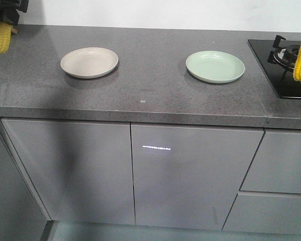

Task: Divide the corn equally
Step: 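Drive the base to the other counter holding a cob in each gripper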

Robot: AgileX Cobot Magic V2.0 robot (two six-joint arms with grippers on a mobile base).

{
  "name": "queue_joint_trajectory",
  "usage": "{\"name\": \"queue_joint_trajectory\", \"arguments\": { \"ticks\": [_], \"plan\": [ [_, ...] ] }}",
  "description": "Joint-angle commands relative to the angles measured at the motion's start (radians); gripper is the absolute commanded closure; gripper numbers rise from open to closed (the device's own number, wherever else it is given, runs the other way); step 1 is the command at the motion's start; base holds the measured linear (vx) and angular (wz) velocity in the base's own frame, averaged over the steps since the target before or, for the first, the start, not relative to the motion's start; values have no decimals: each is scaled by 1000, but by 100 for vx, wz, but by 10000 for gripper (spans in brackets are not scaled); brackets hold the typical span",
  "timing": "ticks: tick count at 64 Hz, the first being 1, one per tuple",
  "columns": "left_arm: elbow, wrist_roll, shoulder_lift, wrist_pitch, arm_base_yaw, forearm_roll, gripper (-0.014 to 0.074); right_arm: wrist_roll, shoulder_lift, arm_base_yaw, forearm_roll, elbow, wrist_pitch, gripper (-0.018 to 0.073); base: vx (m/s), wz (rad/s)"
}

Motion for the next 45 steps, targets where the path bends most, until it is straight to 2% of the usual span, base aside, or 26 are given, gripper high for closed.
{"name": "queue_joint_trajectory", "arguments": {
  "ticks": [1, 45],
  "plan": [
    [-23, -11, -44, -58, 0, 2, 602, -2, -42, -4, 16, -27, -61, 344, 3, -4],
    [-23, -11, -44, -58, 0, 2, 602, -2, -42, -4, 16, -27, -61, 344, 10, -5]
  ]
}}
